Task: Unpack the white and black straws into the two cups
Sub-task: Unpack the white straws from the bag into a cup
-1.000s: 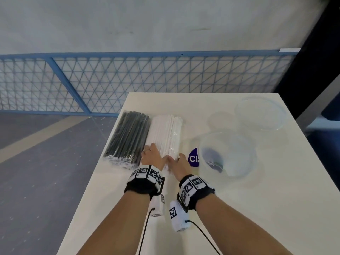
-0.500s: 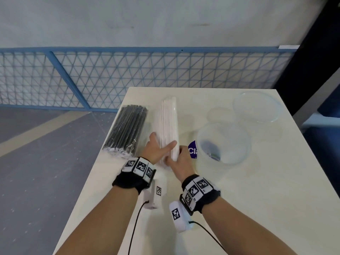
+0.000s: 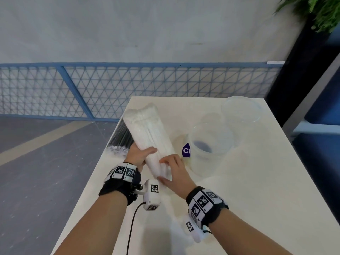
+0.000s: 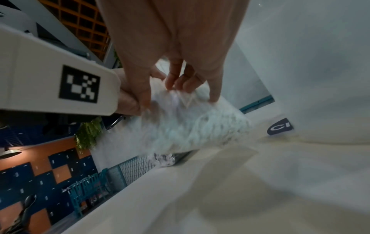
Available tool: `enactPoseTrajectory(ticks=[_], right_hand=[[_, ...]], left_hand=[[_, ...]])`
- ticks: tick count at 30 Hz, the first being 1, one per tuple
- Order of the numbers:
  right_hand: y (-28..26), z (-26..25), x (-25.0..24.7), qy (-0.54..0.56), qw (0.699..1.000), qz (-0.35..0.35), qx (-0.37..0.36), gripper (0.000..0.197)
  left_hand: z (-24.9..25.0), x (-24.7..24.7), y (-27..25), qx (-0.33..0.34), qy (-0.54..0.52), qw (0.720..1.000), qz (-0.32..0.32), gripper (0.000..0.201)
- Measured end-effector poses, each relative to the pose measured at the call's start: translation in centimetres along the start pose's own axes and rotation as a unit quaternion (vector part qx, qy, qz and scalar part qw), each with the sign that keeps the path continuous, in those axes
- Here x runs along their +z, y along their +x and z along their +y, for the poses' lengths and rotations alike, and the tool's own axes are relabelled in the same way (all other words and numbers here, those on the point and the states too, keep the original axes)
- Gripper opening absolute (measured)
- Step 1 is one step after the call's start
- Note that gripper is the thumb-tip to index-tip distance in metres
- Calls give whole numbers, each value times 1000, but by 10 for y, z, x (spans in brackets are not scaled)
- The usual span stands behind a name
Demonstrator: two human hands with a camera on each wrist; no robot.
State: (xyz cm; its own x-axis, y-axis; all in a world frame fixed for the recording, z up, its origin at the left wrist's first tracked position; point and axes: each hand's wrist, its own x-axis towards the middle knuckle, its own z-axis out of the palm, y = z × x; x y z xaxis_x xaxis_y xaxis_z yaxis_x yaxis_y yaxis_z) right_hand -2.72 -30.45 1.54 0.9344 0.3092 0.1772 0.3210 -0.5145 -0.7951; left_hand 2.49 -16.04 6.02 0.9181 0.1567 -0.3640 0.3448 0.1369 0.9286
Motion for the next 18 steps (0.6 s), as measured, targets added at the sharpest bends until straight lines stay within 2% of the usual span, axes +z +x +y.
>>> enactPoseTrajectory(ticks=[4,7,10,14,18], right_hand=[[-4,-10,-4,-3,999,53,8,44],[-3,-19,-12,25,995,99,12,57],[-3,-27,-20,77,992,91,30,73],[-10,-34,-24,94,991,76,59,80],[-16,-33,-29,123,979,146,70,71]], left_hand=[[-11,-11,-22,22,9,999,-47,42],[-25,-24,-34,36,-25,995,-87,55],[-30,-32,-44,47,-21,991,-123,59],[-23,-29,-53,95,-3,989,-111,50],[-19,-26,-55,107,43,988,-99,37]])
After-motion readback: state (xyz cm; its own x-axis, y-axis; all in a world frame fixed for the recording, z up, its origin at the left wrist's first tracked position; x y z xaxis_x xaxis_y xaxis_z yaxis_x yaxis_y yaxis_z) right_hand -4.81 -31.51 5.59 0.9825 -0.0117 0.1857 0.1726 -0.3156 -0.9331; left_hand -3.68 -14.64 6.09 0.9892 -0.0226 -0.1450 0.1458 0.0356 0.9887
